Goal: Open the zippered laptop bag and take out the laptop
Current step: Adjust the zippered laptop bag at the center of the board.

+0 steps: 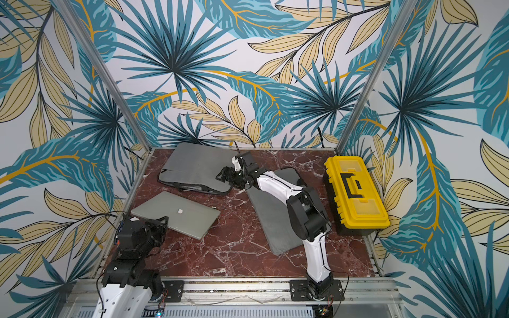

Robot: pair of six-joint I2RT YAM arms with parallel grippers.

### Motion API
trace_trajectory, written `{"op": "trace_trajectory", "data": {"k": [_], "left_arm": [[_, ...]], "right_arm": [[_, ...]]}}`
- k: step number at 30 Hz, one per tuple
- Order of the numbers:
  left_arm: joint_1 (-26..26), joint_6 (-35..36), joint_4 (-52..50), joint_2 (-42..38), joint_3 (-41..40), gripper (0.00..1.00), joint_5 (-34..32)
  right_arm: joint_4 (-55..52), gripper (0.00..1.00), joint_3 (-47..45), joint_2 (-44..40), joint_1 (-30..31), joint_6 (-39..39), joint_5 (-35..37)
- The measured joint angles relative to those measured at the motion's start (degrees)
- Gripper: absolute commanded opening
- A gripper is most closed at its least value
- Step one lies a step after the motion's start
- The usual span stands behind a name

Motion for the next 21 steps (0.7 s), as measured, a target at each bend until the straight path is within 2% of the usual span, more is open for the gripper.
{"op": "trace_trajectory", "data": {"k": [8,21], "left_arm": [[0.0,-0.9,-2.3,-0.8,0.0,0.0,-0.7],[0.0,-4.4,-3.8,-3.1,-2.6,0.0,-0.2]], "right_arm": [[-6.8,0.81,5.0,1.5,0.0,-4.3,3.1],[-12.4,0.82,12.3,11.9,0.0,-7.1,5.7]]}}
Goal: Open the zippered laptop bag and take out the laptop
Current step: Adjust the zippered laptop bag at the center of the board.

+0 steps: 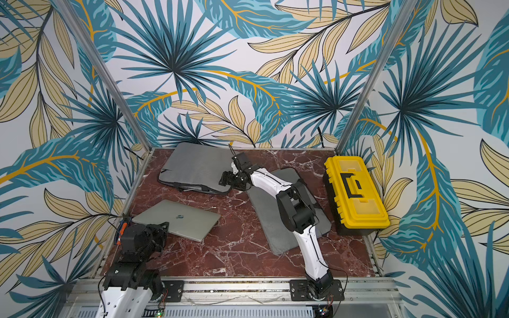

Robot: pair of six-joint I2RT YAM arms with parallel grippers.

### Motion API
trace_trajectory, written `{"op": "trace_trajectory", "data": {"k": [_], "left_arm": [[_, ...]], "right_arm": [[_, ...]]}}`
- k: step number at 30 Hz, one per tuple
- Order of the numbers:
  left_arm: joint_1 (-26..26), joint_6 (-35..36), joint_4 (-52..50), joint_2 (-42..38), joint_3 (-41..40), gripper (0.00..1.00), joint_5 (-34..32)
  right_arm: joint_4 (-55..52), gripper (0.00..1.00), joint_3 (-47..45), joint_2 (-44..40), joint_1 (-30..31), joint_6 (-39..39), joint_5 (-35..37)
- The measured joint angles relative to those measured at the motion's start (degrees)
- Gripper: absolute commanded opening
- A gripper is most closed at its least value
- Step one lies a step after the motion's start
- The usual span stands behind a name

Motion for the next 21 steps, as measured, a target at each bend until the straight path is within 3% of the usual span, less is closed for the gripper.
{"op": "trace_trajectory", "data": {"k": [10,16,21], "left_arm": [[0.0,-0.4,-1.7,-1.0,0.0,0.0,0.1],[0.0,-0.8,-1.4,-1.5,-1.0,0.1,0.1],[0.0,-1.7,0.0,-1.8,-2.3,0.11,0.1]], "right_arm": [[-2.3,0.82,9.8,7.2,0.0,-0.4,1.2],[-4.6,0.82,19.1,13.1,0.0,-0.8,1.2],[-7.1,0.82,28.8,18.6,0.0,-1.5,1.0]]}}
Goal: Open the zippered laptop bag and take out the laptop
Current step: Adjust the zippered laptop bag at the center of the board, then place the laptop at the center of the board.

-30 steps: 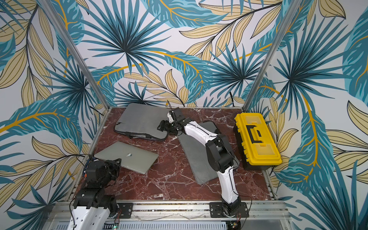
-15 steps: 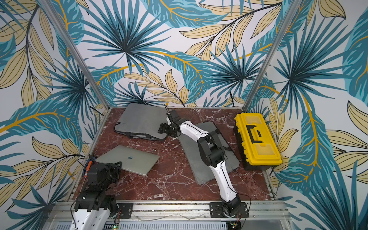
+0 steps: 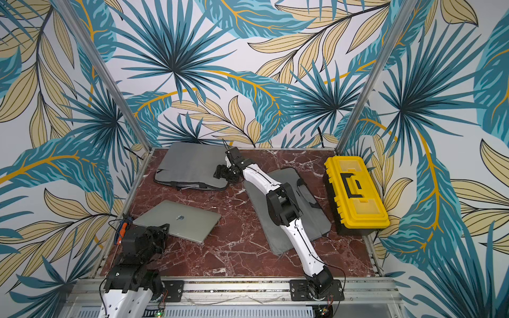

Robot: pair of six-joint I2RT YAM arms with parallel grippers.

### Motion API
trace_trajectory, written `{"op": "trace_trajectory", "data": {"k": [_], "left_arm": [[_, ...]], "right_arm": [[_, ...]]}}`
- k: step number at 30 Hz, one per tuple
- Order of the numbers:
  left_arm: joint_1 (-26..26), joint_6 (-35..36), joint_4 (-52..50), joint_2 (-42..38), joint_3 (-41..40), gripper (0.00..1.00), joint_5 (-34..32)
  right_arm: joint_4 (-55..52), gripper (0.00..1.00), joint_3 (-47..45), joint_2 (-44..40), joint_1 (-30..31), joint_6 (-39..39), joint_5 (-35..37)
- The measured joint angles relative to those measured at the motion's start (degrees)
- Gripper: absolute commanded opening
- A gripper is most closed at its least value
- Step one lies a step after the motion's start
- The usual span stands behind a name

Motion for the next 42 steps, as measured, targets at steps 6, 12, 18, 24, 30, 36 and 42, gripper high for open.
{"op": "trace_trajectory", "data": {"k": [6,12,18,24,30,36,42], "left_arm": [[0.0,-0.9,1.9,-0.2,-1.5,0.11,0.0],[0.0,-1.5,3.1,-0.3,-2.4,0.11,-0.2],[-0.1,-2.6,5.3,-0.9,-4.4,0.12,-0.7],[-0.2,-3.9,10.4,-1.1,-7.5,0.15,-1.7],[-0.3,-4.3,12.1,0.6,-8.1,0.18,-2.1],[-0.4,-4.4,14.0,3.6,-8.1,0.18,-2.2],[-0.5,-4.8,14.5,4.2,-8.3,0.19,-2.1]], "right_arm": [[-2.5,0.85,4.6,2.6,-0.1,-0.6,-0.1],[-3.6,0.88,-4.0,-3.0,-0.1,-2.0,-0.3],[-1.6,0.89,-20.8,-16.4,-0.1,-1.3,-5.3],[6.6,0.89,-39.1,-27.2,-0.1,2.9,-14.2],[10.9,0.89,-50.2,-28.8,0.0,5.7,-20.1],[13.3,0.89,-52.7,-28.8,1.6,6.6,-22.5],[16.5,0.88,-52.7,-28.6,3.5,7.5,-24.6]]}}
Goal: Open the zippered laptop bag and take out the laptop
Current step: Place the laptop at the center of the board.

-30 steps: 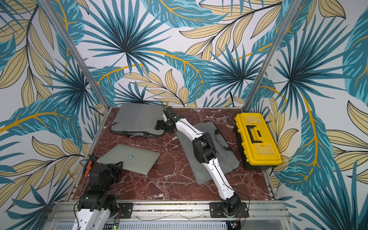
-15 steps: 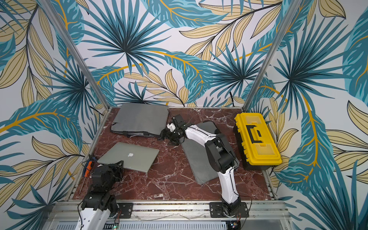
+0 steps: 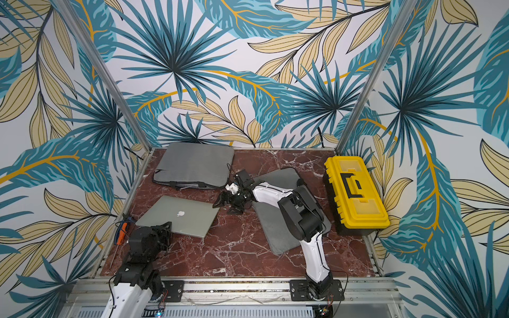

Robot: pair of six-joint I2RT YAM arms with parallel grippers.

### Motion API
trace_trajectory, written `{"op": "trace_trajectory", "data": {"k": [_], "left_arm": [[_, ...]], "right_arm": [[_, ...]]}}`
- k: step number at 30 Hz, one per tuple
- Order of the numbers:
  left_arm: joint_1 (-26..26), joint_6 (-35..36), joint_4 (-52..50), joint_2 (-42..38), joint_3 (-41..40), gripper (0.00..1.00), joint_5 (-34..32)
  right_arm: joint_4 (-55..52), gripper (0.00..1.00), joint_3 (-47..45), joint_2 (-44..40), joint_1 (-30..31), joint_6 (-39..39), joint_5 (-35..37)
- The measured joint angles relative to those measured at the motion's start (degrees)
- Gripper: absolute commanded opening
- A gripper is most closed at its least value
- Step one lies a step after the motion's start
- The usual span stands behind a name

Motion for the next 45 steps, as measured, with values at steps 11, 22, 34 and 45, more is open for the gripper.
{"op": "trace_trajectory", "data": {"k": [11,22,34,45], "left_arm": [[-0.3,-1.4,1.2,0.9,-0.9,0.2,0.0],[-0.7,-1.6,1.2,5.4,-0.9,0.25,0.0],[-1.5,-1.4,5.0,10.8,-0.1,0.25,-0.5],[-2.7,-1.8,8.9,17.6,0.8,0.26,-0.8]], "right_arm": [[5.2,0.86,1.0,4.9,0.2,2.1,-2.5],[8.4,0.86,4.7,8.6,0.3,4.0,-5.0],[14.9,0.86,4.2,9.9,0.3,8.4,-7.1],[20.0,0.86,3.5,11.0,0.3,11.8,-8.5]]}}
